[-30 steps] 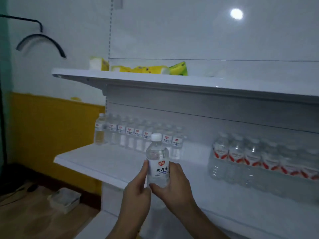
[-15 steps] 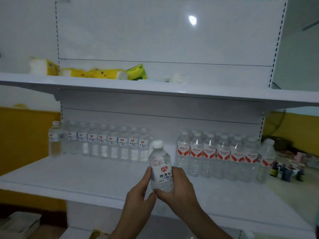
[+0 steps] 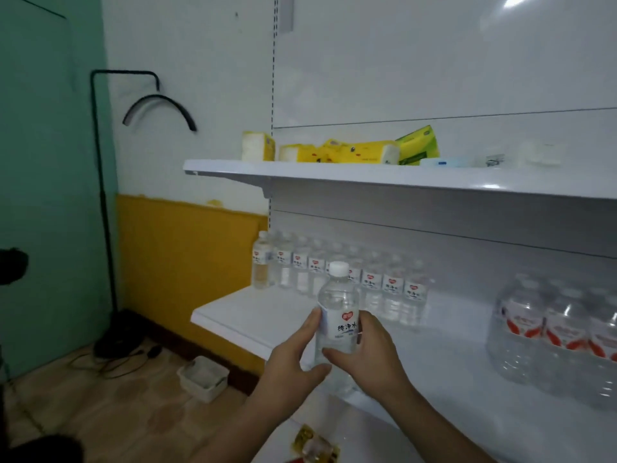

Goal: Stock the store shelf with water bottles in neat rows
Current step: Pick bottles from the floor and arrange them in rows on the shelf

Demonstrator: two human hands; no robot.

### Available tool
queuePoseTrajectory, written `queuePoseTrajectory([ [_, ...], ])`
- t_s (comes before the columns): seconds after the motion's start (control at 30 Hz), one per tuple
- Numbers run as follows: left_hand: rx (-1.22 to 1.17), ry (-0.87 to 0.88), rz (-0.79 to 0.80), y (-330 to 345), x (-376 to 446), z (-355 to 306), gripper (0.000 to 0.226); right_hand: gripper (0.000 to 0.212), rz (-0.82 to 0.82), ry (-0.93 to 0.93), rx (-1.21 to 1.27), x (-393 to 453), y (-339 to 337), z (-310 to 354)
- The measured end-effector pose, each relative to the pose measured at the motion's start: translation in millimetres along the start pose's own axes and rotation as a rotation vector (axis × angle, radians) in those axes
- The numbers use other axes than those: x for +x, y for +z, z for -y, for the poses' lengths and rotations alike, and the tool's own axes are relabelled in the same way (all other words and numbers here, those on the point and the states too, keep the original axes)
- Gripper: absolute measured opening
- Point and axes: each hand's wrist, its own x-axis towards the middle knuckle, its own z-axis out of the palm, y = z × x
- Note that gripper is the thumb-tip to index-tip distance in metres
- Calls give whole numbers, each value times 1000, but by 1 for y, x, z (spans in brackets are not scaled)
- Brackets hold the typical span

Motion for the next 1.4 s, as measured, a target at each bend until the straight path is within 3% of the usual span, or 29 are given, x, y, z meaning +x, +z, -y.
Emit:
queuePoseTrajectory([
  [0.23,83,-63,-48,-53,23,53,89,60,56,12,47,52,85,-4],
  [0.6,217,-139,-63,-78,123,143,91,65,24,40,22,172,170,-53],
  [0.93,283,-436,120,-88,148,204,77,65,-98,84,-67,274,248,-81],
  [1.13,423,-477,180,-87,174,233,90,75,-229,239,-176,322,276,-85],
  [1.2,422,-482,206,-85,181,241,90,73,-265,209,-245,328,282,-88],
  [1.3,450,-458,221,-84,184,247,89,65,-232,150,-305,333,291,-92],
  [1.4,480,-425,212,-83,180,249,87,75,-189,264,-205,340,290,-92],
])
